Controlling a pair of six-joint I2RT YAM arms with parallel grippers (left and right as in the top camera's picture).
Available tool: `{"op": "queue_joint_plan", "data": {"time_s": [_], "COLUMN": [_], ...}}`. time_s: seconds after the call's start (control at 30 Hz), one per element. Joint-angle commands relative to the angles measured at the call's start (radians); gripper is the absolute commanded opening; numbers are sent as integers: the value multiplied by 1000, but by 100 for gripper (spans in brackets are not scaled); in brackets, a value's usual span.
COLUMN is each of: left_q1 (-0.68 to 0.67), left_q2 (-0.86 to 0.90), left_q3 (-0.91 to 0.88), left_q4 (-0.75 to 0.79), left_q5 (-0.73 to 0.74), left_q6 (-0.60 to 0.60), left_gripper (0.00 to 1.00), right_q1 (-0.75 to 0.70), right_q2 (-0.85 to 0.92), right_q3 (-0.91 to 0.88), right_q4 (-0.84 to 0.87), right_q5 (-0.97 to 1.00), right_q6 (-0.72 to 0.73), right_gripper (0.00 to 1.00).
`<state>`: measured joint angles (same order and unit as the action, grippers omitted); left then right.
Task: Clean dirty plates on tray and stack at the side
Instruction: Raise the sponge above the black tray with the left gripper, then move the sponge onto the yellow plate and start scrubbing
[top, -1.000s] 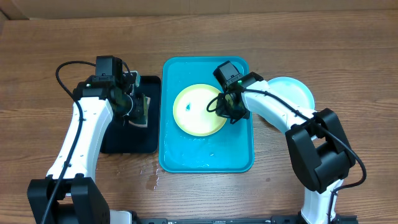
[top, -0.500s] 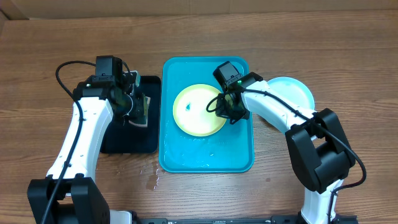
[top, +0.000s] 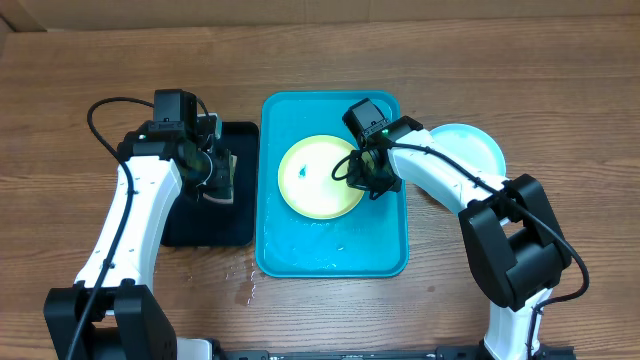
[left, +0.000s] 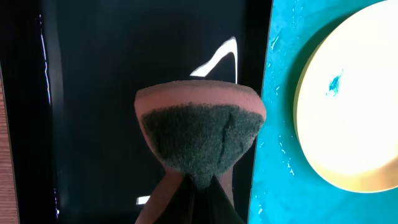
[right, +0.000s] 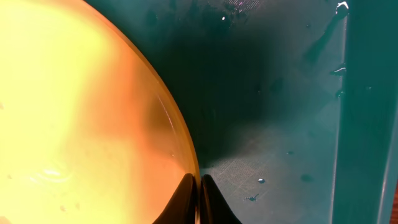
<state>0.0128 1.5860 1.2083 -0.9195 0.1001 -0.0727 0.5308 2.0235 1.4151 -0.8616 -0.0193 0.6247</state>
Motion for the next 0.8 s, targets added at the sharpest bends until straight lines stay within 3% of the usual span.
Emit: {"op": "queue_joint_plan", "data": {"time_s": [0.0,0.07,0.13,0.2,0.3,0.37,0.63,0.77], "left_q1": [-16,-16,-16,-27,-65,-98,-280,-343], "left_q2": [-4,-4,-4,-4,-4,-4,8,35], "left_q3": [-5,-4,2,40,101,127,135,135], "left_q4": [19,45,71,73,58,58,107,132], "left_q5": [-15,-15,-10,25,48,77,136,65], "left_q6": [-9,2,-3,-16,-40,-56,-100,-100], "left_gripper": [4,4,4,4,4,4,4,4], "right_q1": [5,5,5,5,5,5,5,8], "right_q2": [3,3,3,3,3,3,3,3], "right_q3": [-2,-2,-2,-2,-2,-2,-2,-2], "right_q4": [5,11,12,11,12,13,18,15], "right_q5": [10,10,10,9,-3,-14,-76,-80], "right_q6": [-3,-3,-3,-3,-2,-2,-3,-3], "right_gripper": [6,20,25,24,8,4,4,4]}}
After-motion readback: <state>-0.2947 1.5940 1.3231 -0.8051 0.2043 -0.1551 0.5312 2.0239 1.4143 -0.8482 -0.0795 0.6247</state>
